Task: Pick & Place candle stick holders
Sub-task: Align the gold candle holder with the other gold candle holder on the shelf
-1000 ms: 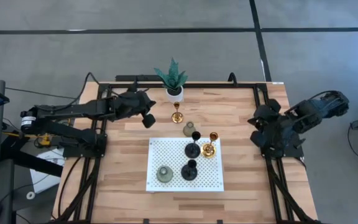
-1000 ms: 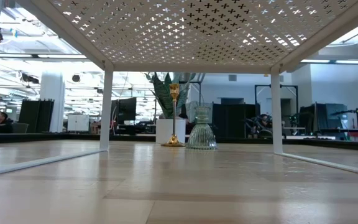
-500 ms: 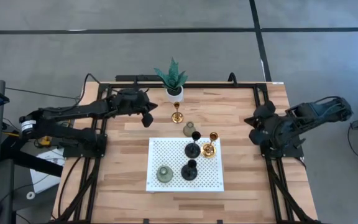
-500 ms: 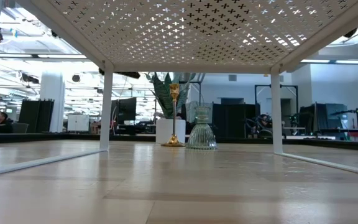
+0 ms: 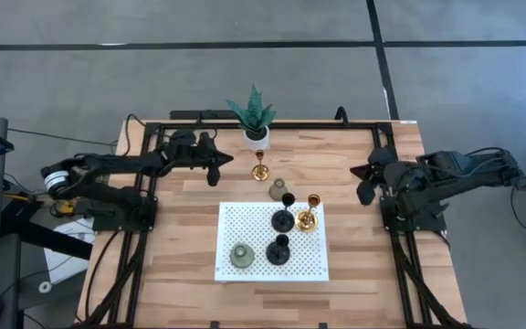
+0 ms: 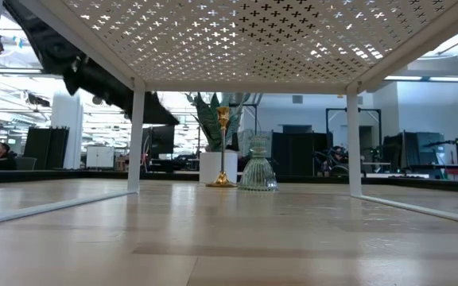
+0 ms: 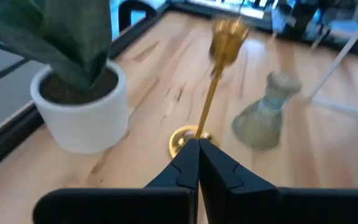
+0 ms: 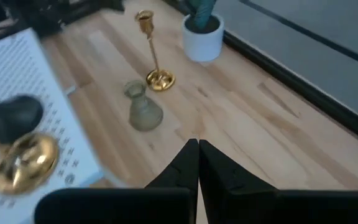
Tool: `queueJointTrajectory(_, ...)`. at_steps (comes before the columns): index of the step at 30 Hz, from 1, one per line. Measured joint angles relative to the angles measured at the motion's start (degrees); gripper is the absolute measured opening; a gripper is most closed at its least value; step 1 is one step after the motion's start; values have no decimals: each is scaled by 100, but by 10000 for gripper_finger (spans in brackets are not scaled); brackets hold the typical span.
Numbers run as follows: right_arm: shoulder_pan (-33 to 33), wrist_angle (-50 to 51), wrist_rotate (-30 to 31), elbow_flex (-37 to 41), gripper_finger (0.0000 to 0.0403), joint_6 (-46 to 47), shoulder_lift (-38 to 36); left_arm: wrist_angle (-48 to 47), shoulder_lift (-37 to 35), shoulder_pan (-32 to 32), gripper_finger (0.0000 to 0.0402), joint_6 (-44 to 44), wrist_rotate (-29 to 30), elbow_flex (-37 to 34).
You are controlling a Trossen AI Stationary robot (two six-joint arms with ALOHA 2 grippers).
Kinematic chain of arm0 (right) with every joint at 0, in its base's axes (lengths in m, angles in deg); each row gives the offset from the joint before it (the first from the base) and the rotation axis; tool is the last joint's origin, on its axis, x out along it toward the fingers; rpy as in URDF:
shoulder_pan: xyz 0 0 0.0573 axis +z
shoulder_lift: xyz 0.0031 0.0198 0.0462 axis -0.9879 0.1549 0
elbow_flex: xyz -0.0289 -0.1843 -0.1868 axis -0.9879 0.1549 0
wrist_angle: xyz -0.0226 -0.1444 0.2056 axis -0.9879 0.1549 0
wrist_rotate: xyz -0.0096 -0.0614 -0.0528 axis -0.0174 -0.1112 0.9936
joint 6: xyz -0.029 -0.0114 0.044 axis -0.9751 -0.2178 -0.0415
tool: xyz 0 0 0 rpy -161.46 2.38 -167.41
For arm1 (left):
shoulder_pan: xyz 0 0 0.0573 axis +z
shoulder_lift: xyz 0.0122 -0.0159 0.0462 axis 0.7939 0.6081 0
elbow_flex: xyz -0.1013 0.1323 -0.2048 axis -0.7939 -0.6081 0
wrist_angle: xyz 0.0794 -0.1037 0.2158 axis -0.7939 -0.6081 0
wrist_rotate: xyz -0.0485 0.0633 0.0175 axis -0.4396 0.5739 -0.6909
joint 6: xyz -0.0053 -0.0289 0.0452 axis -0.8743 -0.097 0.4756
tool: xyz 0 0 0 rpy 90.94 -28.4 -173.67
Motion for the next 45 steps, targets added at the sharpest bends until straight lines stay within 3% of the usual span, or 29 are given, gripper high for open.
queueJointTrajectory(4, -329, -160, -37, 0, 0, -24, 98, 355, 736, 21, 3, 124, -44, -13)
queueJointTrajectory(10, -637, -291, -39, 0, 0, -24, 116, 1779, 1830, 16, 4, 30, -577, -6)
queueJointTrajectory(16, -781, -479, -40, 0, 0, -22, 104, 2452, 2515, 19, 5, 17, -914, -8)
queueJointTrajectory(22, -959, -535, -42, -2, 0, -20, 106, 2700, 2741, 8, 5, 134, -1326, -8)
queueJointTrajectory(33, -1452, -896, -43, -2, 0, -20, 106, 2881, 2786, 15, 5, 1058, -1299, 158)
queueJointTrajectory(45, -1636, -1379, -195, -2, 0, -309, 148, 2906, 3706, -30, 5, 1073, -1394, 834)
